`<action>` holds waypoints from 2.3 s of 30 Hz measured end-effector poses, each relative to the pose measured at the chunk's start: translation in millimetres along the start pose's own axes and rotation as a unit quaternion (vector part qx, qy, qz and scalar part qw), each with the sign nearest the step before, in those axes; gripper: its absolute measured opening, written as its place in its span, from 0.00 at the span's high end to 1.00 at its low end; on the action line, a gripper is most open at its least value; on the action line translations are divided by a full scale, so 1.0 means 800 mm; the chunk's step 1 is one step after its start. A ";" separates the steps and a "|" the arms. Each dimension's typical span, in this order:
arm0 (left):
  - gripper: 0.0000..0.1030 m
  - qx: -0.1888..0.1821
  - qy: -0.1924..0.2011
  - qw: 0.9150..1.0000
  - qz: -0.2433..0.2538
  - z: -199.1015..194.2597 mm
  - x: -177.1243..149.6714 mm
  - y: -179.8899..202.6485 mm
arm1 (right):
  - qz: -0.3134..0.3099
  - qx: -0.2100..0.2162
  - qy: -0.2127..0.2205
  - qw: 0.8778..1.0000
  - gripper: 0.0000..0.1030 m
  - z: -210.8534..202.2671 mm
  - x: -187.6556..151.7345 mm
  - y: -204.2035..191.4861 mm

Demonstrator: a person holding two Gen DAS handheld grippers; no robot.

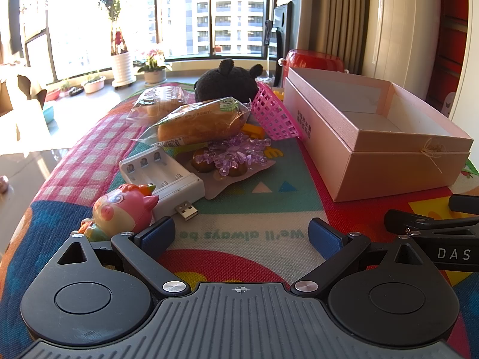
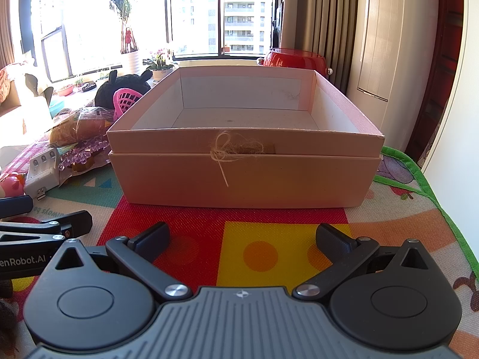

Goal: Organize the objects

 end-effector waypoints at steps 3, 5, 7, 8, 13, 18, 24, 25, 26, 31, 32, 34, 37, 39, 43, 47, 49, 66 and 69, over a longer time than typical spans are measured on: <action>0.03 0.000 0.000 1.000 0.000 0.000 0.000 0.000 | 0.000 0.000 0.000 1.000 0.00 0.000 0.000 0.000; 0.03 0.000 0.000 1.000 0.000 0.000 0.000 0.000 | 0.000 0.000 0.000 1.000 0.00 0.000 0.000 0.000; 0.03 0.000 0.000 1.000 0.000 0.000 0.000 0.000 | 0.000 0.000 0.000 1.000 0.00 0.000 0.000 0.000; 0.03 0.000 0.000 1.000 0.000 0.000 0.000 0.000 | 0.000 0.000 0.000 1.000 0.00 0.000 0.000 0.000; 0.03 0.000 0.000 1.000 0.000 0.000 0.000 0.000 | 0.000 0.000 0.000 1.000 0.00 0.000 0.000 0.001; 0.03 0.000 0.000 1.000 0.000 0.000 0.000 0.000 | 0.000 0.000 0.000 1.000 0.00 0.000 0.000 0.000; 0.03 -0.001 0.000 1.000 -0.001 0.000 0.000 -0.001 | 0.000 0.000 0.000 1.000 0.00 0.000 0.000 0.000; 0.03 -0.001 0.000 1.000 -0.002 0.000 0.000 -0.001 | 0.000 0.000 0.000 1.000 0.00 0.000 0.000 0.000; 0.03 -0.001 0.000 1.000 -0.001 0.000 0.000 -0.001 | 0.000 0.000 0.000 1.000 0.00 0.000 0.000 0.000; 0.03 0.000 0.000 1.000 0.000 0.000 0.000 -0.002 | 0.000 0.000 0.000 1.000 0.00 0.000 0.000 0.000; 0.03 0.000 0.000 1.000 0.000 0.000 -0.001 -0.003 | 0.000 0.000 0.000 1.000 0.00 0.000 0.000 0.000; 0.03 0.000 0.000 1.000 0.000 0.000 0.000 -0.002 | 0.000 0.000 0.000 1.000 0.00 0.001 0.000 -0.001; 0.03 0.001 0.000 1.000 0.001 -0.001 -0.001 -0.003 | 0.000 0.000 0.000 1.000 0.00 0.001 0.001 -0.001; 0.03 0.004 0.000 1.000 0.004 -0.001 -0.003 -0.001 | 0.000 0.000 0.000 1.000 0.00 0.002 0.001 -0.001; 0.03 0.004 0.000 1.000 0.004 -0.001 -0.002 0.000 | 0.001 0.001 0.000 1.000 0.00 -0.003 0.003 -0.001; 0.04 0.005 0.002 1.000 0.006 -0.002 -0.001 0.003 | 0.003 0.003 -0.002 1.000 0.00 -0.005 0.002 -0.003; 0.05 0.002 0.011 1.000 0.008 -0.015 -0.001 0.007 | 0.002 0.008 -0.007 1.000 0.00 -0.006 0.004 0.000; 0.05 -0.039 -0.017 0.999 0.032 -0.051 0.020 -0.121 | -0.004 -0.006 -0.066 0.998 0.00 0.004 0.013 -0.004; 0.09 -0.055 -0.015 0.998 0.023 -0.045 0.019 -0.122 | -0.006 -0.006 -0.082 0.997 0.00 0.007 0.019 -0.003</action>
Point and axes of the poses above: each gripper's, at about its wrist camera, not at the fingertips, and z roughly the way its jaws point, y to its right, x to its top, the point moved 4 cm from there along z, roughly the way its jaws point, and after that the axes turned 5 degrees about -x, right-handed, at the moved point
